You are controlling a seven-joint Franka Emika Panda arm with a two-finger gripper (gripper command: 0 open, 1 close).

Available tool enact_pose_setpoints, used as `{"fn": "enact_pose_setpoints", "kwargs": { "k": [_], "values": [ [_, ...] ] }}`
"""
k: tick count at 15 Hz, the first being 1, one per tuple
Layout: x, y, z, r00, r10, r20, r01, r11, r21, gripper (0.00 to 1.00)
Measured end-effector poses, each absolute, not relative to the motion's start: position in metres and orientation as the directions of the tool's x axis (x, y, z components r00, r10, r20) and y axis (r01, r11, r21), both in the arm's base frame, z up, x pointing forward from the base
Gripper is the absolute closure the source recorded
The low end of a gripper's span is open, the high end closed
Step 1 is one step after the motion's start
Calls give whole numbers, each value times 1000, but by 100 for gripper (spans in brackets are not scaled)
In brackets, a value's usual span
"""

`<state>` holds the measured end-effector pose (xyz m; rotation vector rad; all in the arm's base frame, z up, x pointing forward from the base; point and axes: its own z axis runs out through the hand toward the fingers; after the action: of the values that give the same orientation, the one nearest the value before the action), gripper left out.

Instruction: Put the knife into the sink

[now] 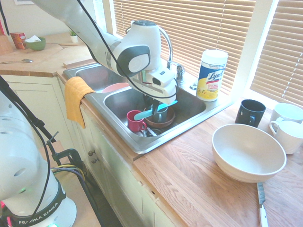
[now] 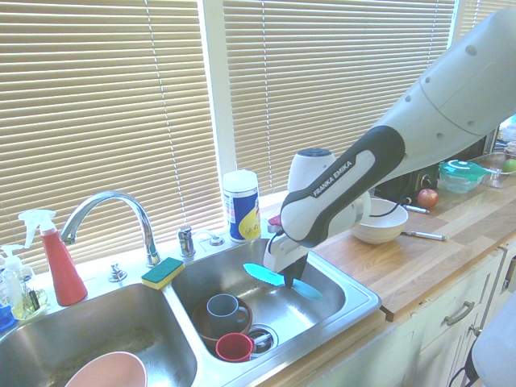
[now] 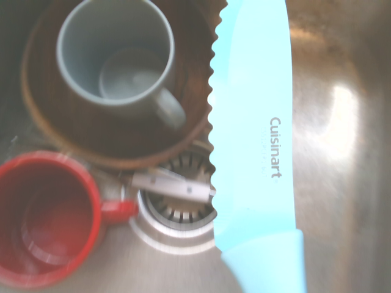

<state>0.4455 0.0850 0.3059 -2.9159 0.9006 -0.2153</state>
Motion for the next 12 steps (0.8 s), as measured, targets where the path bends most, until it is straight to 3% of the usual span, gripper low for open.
{"fn": "enact_pose_setpoints", "kwargs": {
  "k": [6, 12],
  "values": [
    [480, 112, 240, 776, -628, 61, -622, -778, -92, 100],
    [477, 116, 188, 763, -645, 35, -643, -763, -58, 100]
  ]
}}
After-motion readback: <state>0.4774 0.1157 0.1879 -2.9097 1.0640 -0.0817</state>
